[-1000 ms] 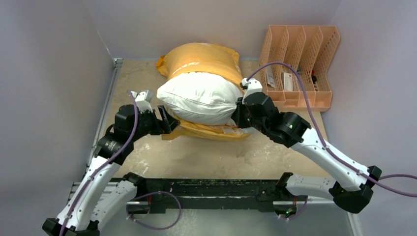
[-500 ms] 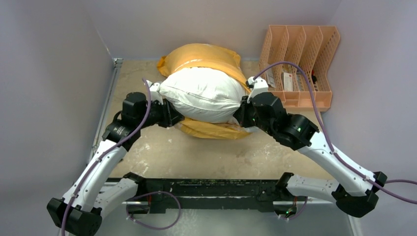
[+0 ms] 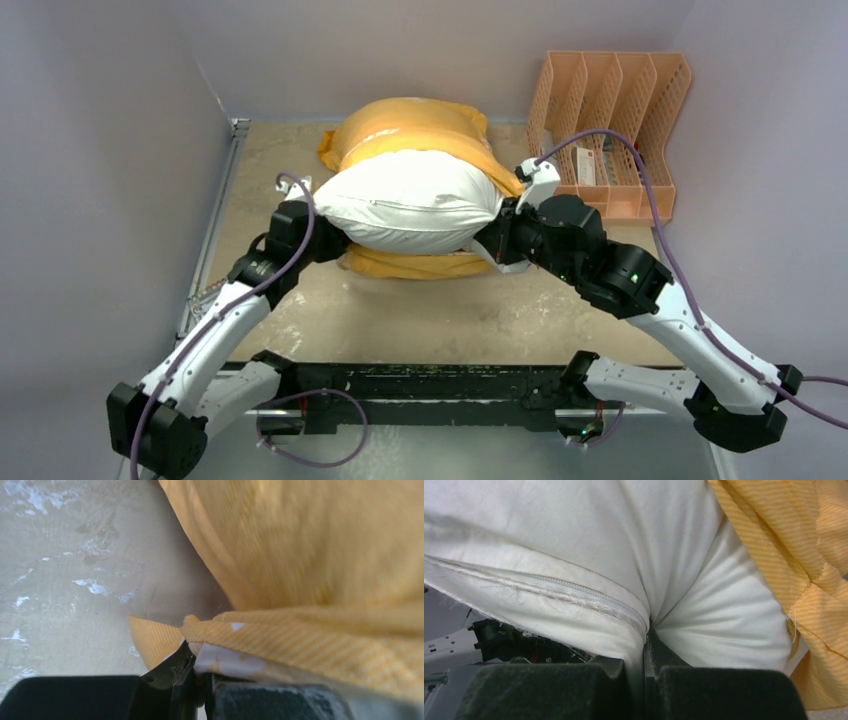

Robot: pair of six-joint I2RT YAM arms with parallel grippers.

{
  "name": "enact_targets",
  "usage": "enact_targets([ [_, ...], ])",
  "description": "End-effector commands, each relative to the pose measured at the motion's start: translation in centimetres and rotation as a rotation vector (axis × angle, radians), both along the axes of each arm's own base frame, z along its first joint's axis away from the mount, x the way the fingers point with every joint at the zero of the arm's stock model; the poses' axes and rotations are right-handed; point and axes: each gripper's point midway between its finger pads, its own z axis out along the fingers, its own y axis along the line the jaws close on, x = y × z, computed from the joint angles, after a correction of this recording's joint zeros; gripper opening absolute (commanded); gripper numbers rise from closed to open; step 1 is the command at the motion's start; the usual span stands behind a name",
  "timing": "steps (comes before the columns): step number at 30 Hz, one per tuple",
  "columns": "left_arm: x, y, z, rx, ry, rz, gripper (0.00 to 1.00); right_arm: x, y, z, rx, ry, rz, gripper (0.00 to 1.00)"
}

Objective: Remove the pillowcase from the pillow
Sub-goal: Remove the pillow from the pillowcase.

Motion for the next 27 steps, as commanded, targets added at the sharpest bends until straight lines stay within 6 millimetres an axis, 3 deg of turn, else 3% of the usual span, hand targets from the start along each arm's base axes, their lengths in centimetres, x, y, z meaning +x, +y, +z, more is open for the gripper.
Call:
enact_targets([
  [1, 1.8, 3.5, -5.6, 0.113, 0.102, 0.216, 0.00, -1.5, -1.0, 11.9, 0.366, -0.210, 0.003, 0.00],
  [3, 2.6, 2.5, -6.8, 0.091, 0.122, 0.196, 0.00, -1.8, -0.8, 11.7, 0.379, -0.199, 0.017, 0.00],
  [8, 5.0, 2.6, -9.2, 0.099, 0.119, 0.265, 0.00, -2.3, -0.2, 12.0, 0.427, -0.204, 0.053, 0.00],
  [11, 5.5, 2.6, -11.3, 0.106, 0.133, 0.282, 0.00, -2.5, 0.1, 12.3, 0.468, -0.204, 0.070, 0.00],
  [14, 5.0, 1.8, -11.9, 0.068, 0.140, 0.247, 0.00, -2.4, 0.4, 11.6, 0.460, -0.187, 0.069, 0.00],
  [18, 2.7, 2.4, -9.4, 0.017, 0.106, 0.255, 0.28, -0.9, 0.2, 9.3, 0.403, -0.149, -0.007, 0.00],
  [22, -0.8, 3.7, -6.5, -0.045, 0.084, 0.295, 0.60, 1.7, 0.1, 5.5, 0.283, -0.111, -0.126, 0.00],
  [27, -4.4, 5.6, -3.7, -0.089, 0.091, 0.379, 0.68, 3.6, 1.3, 2.1, 0.204, -0.073, -0.167, 0.00],
])
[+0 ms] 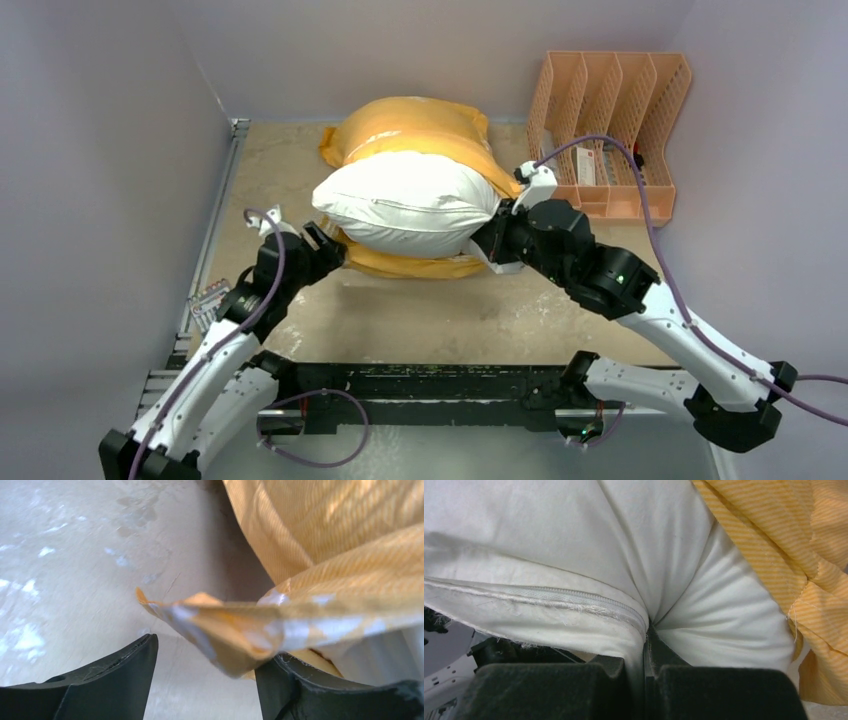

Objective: Remove the pillowcase from the pillow
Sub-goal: Remove the pillow from the pillowcase.

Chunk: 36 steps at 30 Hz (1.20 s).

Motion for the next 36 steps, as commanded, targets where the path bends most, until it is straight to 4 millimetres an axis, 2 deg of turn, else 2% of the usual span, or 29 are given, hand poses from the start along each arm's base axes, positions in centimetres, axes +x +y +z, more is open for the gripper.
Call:
enact_targets([
  [1, -3.5, 3.5, 0.3, 0.013, 0.094, 0.157, 0.68, 3.3, 1.7, 3.0, 0.142, -0.094, -0.103, 0.00],
  [6, -5.1, 2.7, 4.3, -0.140, 0.015, 0.149, 0.69, 4.1, 4.0, -0.5, 0.081, -0.015, -0.063, 0.00],
  [11, -7.3, 3.6, 7.4, -0.185, -0.035, 0.163, 0.72, 4.3, 4.9, -3.4, 0.067, 0.041, -0.058, 0.00],
  [14, -7.8, 0.9, 10.1, -0.269, -0.108, 0.001, 0.73, 4.0, 5.6, -4.8, 0.064, 0.069, -0.026, 0.00],
  [19, -8.1, -6.9, 11.8, -0.495, -0.087, -0.390, 0.76, 3.4, 8.7, -6.9, 0.062, 0.128, 0.102, 0.00],
  [20, -8.1, -7.4, 12.5, -0.523, -0.115, -0.423, 0.76, 3.8, 8.8, -7.0, 0.056, 0.117, 0.098, 0.00],
  [24, -7.7, -6.5, 15.6, -0.539, -0.244, -0.381, 0.78, 4.3, 10.1, -7.1, 0.082, 0.111, 0.121, 0.00],
  [29, -7.0, -6.3, 15.3, -0.560, -0.253, -0.346, 0.79, 4.4, 12.0, -7.0, 0.099, 0.126, 0.182, 0.00],
  [32, -7.1, -7.4, 17.9, -0.565, -0.341, -0.442, 0.79, 4.4, 13.1, -7.3, 0.115, 0.141, 0.214, 0.00],
  [34, -6.2, -7.3, 16.7, -0.466, -0.292, -0.438, 0.80, 4.5, 13.5, -7.0, 0.122, 0.134, 0.226, 0.00],
  [36, -5.0, -6.6, 13.6, -0.385, -0.191, -0.376, 0.80, 4.8, 13.8, -5.9, 0.128, 0.106, 0.238, 0.00],
])
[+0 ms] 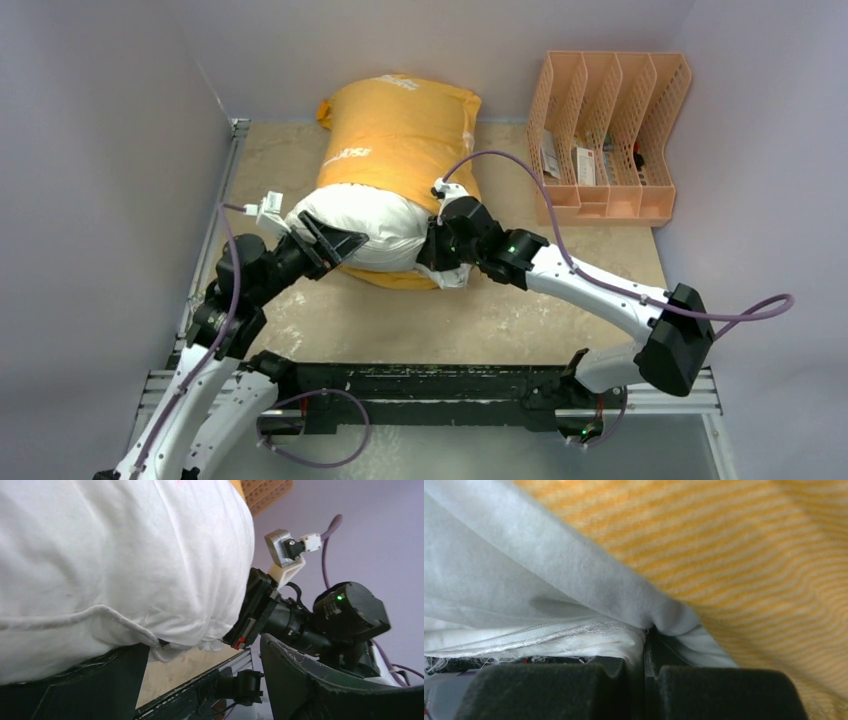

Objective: Remove the pillowcase from the pillow
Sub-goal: Remove the pillow from the pillowcase.

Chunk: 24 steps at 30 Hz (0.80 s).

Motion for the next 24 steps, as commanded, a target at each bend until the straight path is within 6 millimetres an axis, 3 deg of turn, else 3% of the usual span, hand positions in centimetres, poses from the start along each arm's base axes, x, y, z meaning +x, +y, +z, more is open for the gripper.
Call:
enact_targets([
  [1, 1.6, -0.2, -1.1, 0.108, 0.009, -0.018, 0.80, 2.2, 3.7, 7.8, 0.222, -0.142, 0.031, 0.00],
  [5, 1.7, 0.1, -4.8, 0.153, 0.120, 0.003, 0.81, 2.4, 3.9, 8.9, 0.228, -0.167, 0.046, 0.00],
  [7, 1.6, 0.9, -6.7, 0.229, 0.166, 0.016, 0.81, 1.4, 5.0, 9.5, 0.260, -0.154, 0.117, 0.00],
  [10, 2.0, -0.1, -6.5, 0.168, 0.145, -0.005, 0.82, -1.5, 7.6, 9.6, 0.263, -0.138, 0.233, 0.00],
  [12, 2.5, -1.0, -6.2, 0.113, 0.114, -0.013, 0.82, -5.2, 10.3, 9.7, 0.228, -0.180, 0.321, 0.00],
  [15, 2.5, -1.7, -8.1, 0.156, 0.164, -0.019, 0.82, -7.7, 12.7, 11.1, 0.250, -0.250, 0.411, 0.00],
  [16, 2.4, -1.7, -8.8, 0.192, 0.182, -0.003, 0.76, -8.1, 13.1, 11.6, 0.259, -0.267, 0.433, 0.00],
  [18, 2.1, -1.5, -9.1, 0.228, 0.184, 0.033, 0.52, -9.0, 13.6, 12.8, 0.273, -0.309, 0.491, 0.00],
  [20, 2.0, -0.8, -8.7, 0.234, 0.177, 0.076, 0.07, -10.3, 13.9, 13.9, 0.289, -0.351, 0.550, 0.00],
  [21, 2.0, -0.1, -8.5, 0.243, 0.176, 0.109, 0.00, -11.0, 14.0, 14.3, 0.298, -0.369, 0.583, 0.00],
  [22, 1.8, 0.6, -8.4, 0.260, 0.176, 0.139, 0.00, -11.7, 13.9, 14.7, 0.305, -0.377, 0.612, 0.00],
  [24, 1.2, 2.5, -8.3, 0.322, 0.184, 0.194, 0.00, -12.2, 13.0, 15.0, 0.287, -0.367, 0.627, 0.14],
])
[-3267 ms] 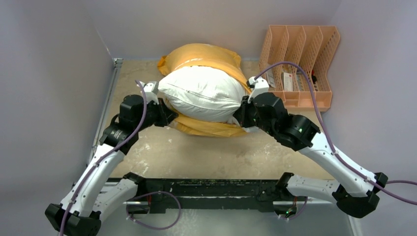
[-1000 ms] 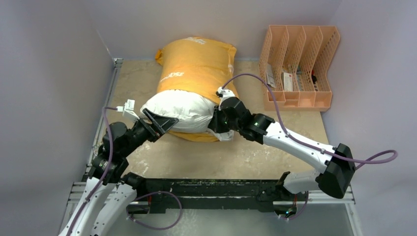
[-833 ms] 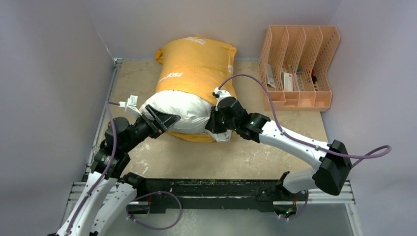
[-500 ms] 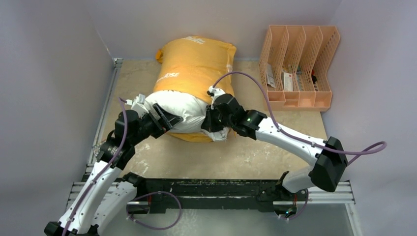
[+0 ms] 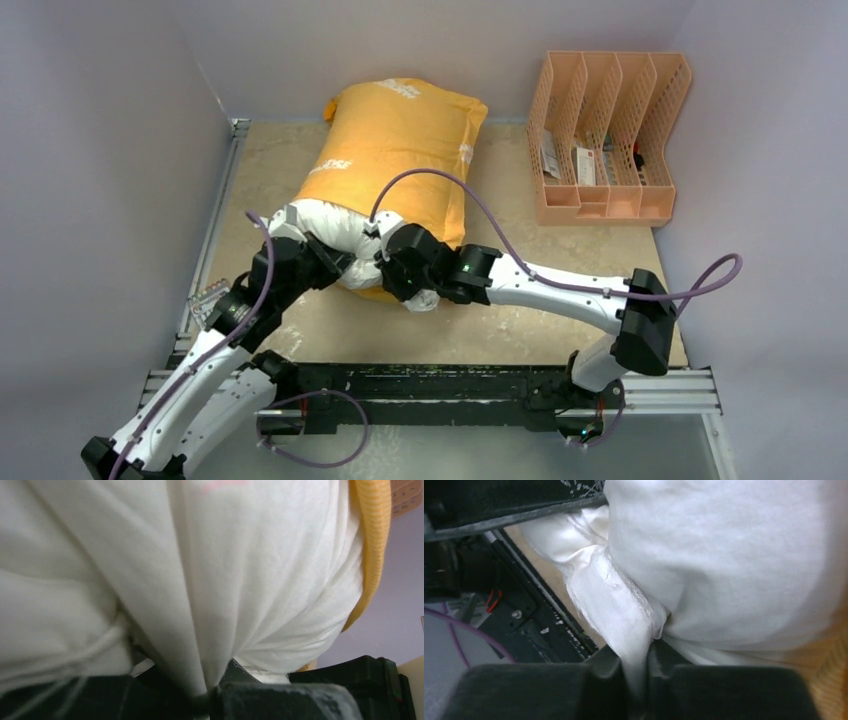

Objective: Remove the pillowcase from the pillow
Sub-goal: Remove the pillow from the pillowcase.

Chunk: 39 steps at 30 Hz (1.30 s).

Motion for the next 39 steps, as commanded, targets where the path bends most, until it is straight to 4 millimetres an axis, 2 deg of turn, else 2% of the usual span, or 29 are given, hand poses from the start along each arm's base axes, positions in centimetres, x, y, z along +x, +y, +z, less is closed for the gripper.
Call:
enact_targets([
  [1, -1.5, 2.5, 0.6, 0.095, 0.014, 0.066, 0.00, -5.9, 5.0, 15.8, 0.455, -0.094, 0.283, 0.20],
  [3, -2.1, 5.5, -0.4, 0.185, 0.051, 0.178, 0.00, -5.0, 2.7, 15.7, 0.422, -0.126, 0.200, 0.32],
  [4, -2.5, 6.0, -0.4, 0.173, 0.053, 0.206, 0.00, -4.8, 1.5, 15.5, 0.416, -0.135, 0.163, 0.39],
  [5, -2.7, 6.0, -0.4, 0.145, 0.045, 0.214, 0.00, -4.1, 0.0, 15.7, 0.416, -0.165, 0.107, 0.45],
  [8, -2.7, 5.3, 1.6, 0.036, -0.030, 0.207, 0.00, -2.9, -4.4, 15.4, 0.398, -0.230, -0.023, 0.54],
  [10, -2.8, 5.4, 2.6, 0.040, -0.041, 0.206, 0.00, -2.4, -7.0, 14.3, 0.365, -0.243, -0.101, 0.61],
  [12, -2.8, 6.0, 3.1, 0.090, -0.025, 0.212, 0.00, -2.1, -9.1, 11.8, 0.297, -0.201, -0.188, 0.76],
  [14, -2.7, 6.3, 3.8, 0.128, -0.022, 0.212, 0.00, -2.0, -10.9, 9.1, 0.249, -0.124, -0.282, 0.80],
  [17, -2.5, 6.7, 5.0, 0.151, -0.051, 0.217, 0.00, -1.5, -12.0, 5.8, 0.299, 0.038, -0.337, 0.80],
  [19, -2.5, 6.7, 5.3, 0.141, -0.071, 0.219, 0.00, -0.8, -12.3, 4.9, 0.411, 0.166, -0.356, 0.78],
  [20, -2.5, 6.7, 5.3, 0.137, -0.073, 0.222, 0.00, -0.4, -12.1, 5.0, 0.477, 0.192, -0.343, 0.78],
  [21, -2.5, 6.7, 5.3, 0.130, -0.073, 0.221, 0.00, -0.6, -11.3, 6.0, 0.557, 0.207, -0.285, 0.78],
  [22, -2.6, 6.6, 5.2, 0.124, -0.069, 0.219, 0.00, -0.8, -10.8, 6.2, 0.591, 0.222, -0.249, 0.82],
  [23, -2.6, 6.4, 5.0, 0.119, -0.062, 0.216, 0.00, -0.8, -10.3, 6.1, 0.603, 0.241, -0.238, 0.89],
  [24, -2.6, 6.4, 4.9, 0.115, -0.058, 0.217, 0.00, -0.6, -10.1, 5.8, 0.601, 0.264, -0.251, 0.91],
  [29, -2.5, 6.0, 4.5, 0.096, -0.047, 0.212, 0.00, 0.2, -7.9, 5.8, 0.608, 0.293, -0.183, 0.83],
  [32, -2.6, 6.2, 4.6, 0.100, -0.044, 0.219, 0.00, 0.8, -8.3, 5.1, 0.572, 0.292, -0.229, 0.79],
  [33, -2.7, 6.3, 4.6, 0.103, -0.044, 0.221, 0.00, 1.1, -8.7, 4.6, 0.558, 0.287, -0.262, 0.75],
  [35, -2.8, 6.5, 4.7, 0.106, -0.045, 0.224, 0.00, 1.7, -9.7, 3.1, 0.509, 0.284, -0.334, 0.60],
  [38, -3.0, 6.8, 4.7, 0.115, -0.043, 0.234, 0.00, 2.8, -11.1, 1.7, 0.439, 0.256, -0.428, 0.27],
  [39, -3.1, 7.1, 4.7, 0.122, -0.037, 0.245, 0.00, 3.2, -11.7, 1.6, 0.427, 0.238, -0.464, 0.20],
])
